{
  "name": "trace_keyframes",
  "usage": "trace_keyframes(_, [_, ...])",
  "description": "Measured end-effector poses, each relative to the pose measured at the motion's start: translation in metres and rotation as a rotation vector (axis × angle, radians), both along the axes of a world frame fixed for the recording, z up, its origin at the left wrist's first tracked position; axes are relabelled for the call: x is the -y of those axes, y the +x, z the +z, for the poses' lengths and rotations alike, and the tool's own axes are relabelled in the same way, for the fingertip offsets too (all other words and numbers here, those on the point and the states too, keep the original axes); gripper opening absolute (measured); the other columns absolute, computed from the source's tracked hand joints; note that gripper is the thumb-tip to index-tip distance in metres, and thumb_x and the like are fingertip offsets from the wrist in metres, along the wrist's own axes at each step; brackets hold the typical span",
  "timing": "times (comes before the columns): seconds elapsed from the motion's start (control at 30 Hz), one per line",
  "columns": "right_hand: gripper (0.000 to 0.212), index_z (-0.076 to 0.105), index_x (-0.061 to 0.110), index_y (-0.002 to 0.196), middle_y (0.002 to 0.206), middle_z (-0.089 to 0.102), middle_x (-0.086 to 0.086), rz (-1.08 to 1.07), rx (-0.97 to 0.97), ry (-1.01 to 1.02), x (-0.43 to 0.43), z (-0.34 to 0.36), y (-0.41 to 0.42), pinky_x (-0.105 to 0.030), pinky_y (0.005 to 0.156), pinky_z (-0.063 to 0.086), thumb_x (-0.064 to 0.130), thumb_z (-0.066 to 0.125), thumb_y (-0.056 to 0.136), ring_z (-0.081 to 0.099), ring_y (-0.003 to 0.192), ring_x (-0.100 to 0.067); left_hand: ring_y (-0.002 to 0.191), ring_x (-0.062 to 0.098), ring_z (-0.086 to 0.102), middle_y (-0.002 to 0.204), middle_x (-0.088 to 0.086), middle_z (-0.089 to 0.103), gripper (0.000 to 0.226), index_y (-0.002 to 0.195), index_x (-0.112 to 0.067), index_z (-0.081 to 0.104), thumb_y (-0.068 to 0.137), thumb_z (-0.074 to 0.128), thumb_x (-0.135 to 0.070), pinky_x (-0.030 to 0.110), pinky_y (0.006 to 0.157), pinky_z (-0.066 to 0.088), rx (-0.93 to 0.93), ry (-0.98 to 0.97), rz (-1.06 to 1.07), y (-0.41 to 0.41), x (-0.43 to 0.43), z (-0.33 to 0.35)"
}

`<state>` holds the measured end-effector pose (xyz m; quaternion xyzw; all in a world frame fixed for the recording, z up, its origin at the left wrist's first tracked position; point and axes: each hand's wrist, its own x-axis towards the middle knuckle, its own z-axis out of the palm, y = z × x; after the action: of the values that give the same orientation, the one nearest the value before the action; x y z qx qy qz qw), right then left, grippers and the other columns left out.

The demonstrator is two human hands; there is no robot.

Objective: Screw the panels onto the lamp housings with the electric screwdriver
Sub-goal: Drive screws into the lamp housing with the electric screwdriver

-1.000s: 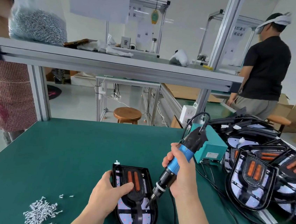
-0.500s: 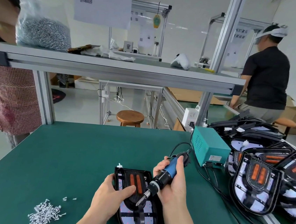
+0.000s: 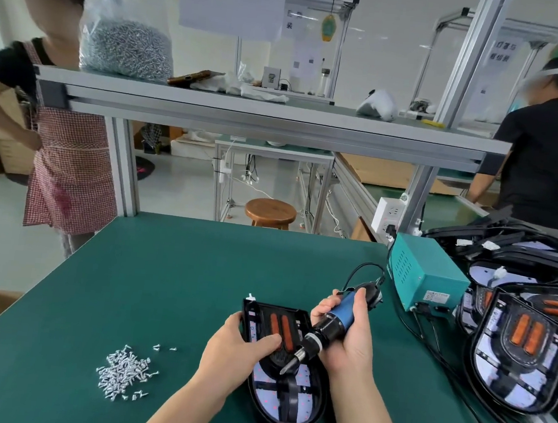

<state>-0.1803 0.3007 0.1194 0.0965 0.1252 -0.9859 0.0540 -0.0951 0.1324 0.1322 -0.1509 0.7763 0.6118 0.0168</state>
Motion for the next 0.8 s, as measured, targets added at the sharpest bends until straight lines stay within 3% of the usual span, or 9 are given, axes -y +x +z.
trace_keyframes(0.1, [0.038,0.053,0.008,0.1,0.074,0.055,-0.001,0.005,0.009,-0.013,-0.001,-0.001,-0.001,-0.023,0.054,0.052,0.042,0.068,0.092,0.055,0.056,-0.012,0.095,0.004,0.068,0.099,-0.018,0.072,0.033,0.108,-0.035,0.06,0.08,0.077,-0.04,0.032,0.091,0.054,-0.001,-0.012,-0.029,0.0,0.002,0.001])
trace_keyframes(0.23, [0.039,0.053,0.008,0.104,0.077,0.055,0.0,0.008,0.014,-0.011,-0.002,-0.003,-0.003,-0.023,0.055,0.052,0.041,0.069,0.091,0.054,0.061,-0.01,0.116,0.007,0.056,0.13,-0.011,0.059,0.079,0.149,-0.023,0.038,0.085,0.066,-0.06,0.026,0.092,0.045,0.033,-0.09,-0.033,0.002,0.009,0.0])
trace_keyframes(0.3, [0.04,0.052,0.008,0.105,0.076,0.055,-0.001,0.007,0.022,-0.015,-0.002,-0.003,-0.004,-0.024,0.055,0.052,0.041,0.07,0.092,0.053,0.062,-0.01,0.105,0.003,0.056,0.117,-0.012,0.059,0.083,0.151,-0.021,0.035,0.085,0.059,-0.066,0.022,0.082,0.044,0.034,-0.141,-0.049,0.003,0.015,0.001])
trace_keyframes(0.37, [0.04,0.052,0.008,0.106,0.075,0.055,-0.001,0.003,0.027,-0.013,-0.002,-0.004,-0.004,-0.023,0.055,0.052,0.041,0.069,0.092,0.053,0.062,-0.011,0.102,0.006,0.059,0.108,-0.012,0.062,0.071,0.143,-0.021,0.047,0.088,0.056,-0.066,0.024,0.082,0.045,0.02,-0.217,-0.059,0.004,0.026,0.0])
trace_keyframes(0.43, [0.04,0.052,0.008,0.104,0.075,0.054,-0.001,-0.001,0.028,-0.006,-0.002,-0.004,-0.005,-0.023,0.055,0.052,0.042,0.07,0.091,0.052,0.061,-0.011,0.096,0.012,0.062,0.099,-0.008,0.069,0.041,0.119,-0.022,0.065,0.092,0.06,-0.053,0.029,0.086,0.049,-0.043,-0.329,-0.02,0.002,0.041,-0.001])
trace_keyframes(0.5, [0.041,0.052,0.008,0.102,0.074,0.054,-0.002,-0.002,0.028,0.004,-0.002,-0.004,-0.005,-0.023,0.055,0.051,0.042,0.07,0.089,0.052,0.06,-0.012,0.086,0.014,0.063,0.086,-0.01,0.069,0.008,0.093,-0.028,0.069,0.094,0.063,-0.034,0.029,0.08,0.051,-0.094,-0.518,0.058,0.003,0.061,0.002])
trace_keyframes(0.63, [0.039,0.054,0.008,0.098,0.075,0.051,0.0,-0.015,0.018,0.011,-0.002,-0.006,-0.006,-0.021,0.056,0.05,0.043,0.069,0.09,0.05,0.063,-0.011,0.093,0.016,0.058,0.094,-0.01,0.067,0.023,0.082,-0.034,0.061,0.091,0.052,-0.015,0.031,0.084,0.042,-0.05,-0.919,0.143,0.006,0.095,0.004])
trace_keyframes(0.8, [0.039,0.054,0.008,0.097,0.076,0.051,0.001,-0.022,0.017,0.015,-0.002,-0.005,-0.006,-0.021,0.058,0.05,0.043,0.069,0.09,0.052,0.062,-0.01,0.099,0.013,0.048,0.094,-0.016,0.066,0.021,0.088,-0.04,0.063,0.091,0.054,-0.021,0.028,0.083,0.028,0.025,-1.016,0.105,0.006,0.104,-0.002])
